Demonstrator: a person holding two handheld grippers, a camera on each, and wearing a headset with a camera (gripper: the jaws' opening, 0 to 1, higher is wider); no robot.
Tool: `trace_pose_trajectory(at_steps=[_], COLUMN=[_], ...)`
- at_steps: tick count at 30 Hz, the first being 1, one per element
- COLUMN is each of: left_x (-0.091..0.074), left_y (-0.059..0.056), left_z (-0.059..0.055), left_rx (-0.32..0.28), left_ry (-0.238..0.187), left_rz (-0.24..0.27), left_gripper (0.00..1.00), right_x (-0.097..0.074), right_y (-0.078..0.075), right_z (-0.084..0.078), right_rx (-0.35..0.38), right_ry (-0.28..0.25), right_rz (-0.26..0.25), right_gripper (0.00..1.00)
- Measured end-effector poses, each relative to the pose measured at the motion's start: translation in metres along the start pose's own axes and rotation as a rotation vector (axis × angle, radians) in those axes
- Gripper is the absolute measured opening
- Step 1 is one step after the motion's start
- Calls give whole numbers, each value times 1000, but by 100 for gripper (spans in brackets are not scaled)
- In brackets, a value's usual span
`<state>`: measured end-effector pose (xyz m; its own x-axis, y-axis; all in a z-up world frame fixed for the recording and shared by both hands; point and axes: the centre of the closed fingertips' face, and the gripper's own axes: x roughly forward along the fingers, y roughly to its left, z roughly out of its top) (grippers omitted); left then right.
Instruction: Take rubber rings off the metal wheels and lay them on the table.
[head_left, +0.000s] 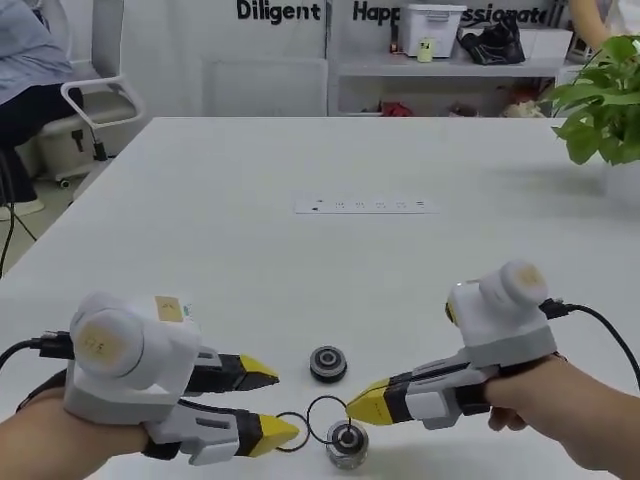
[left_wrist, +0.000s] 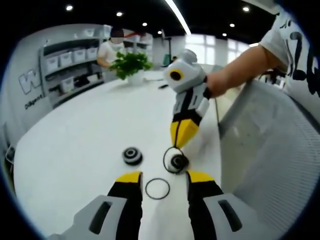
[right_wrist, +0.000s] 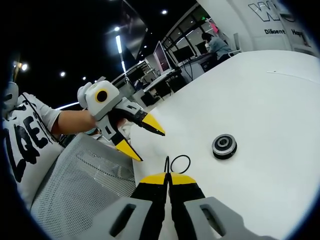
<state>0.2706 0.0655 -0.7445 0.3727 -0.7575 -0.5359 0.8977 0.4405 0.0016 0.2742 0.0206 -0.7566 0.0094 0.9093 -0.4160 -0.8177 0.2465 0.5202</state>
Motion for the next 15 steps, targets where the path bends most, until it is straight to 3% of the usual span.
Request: trace_pose_trajectory(at_steps=[15], left_x=[-7], left_y=[5], left_z=[-6], left_rx=[-19], left_ry=[2], left_rz=[19], left_gripper=[37], right_x=[9], right_y=[3], right_z=[2], right_rx=[-5], right_ry=[14], right_rz=[17], right_gripper=[0])
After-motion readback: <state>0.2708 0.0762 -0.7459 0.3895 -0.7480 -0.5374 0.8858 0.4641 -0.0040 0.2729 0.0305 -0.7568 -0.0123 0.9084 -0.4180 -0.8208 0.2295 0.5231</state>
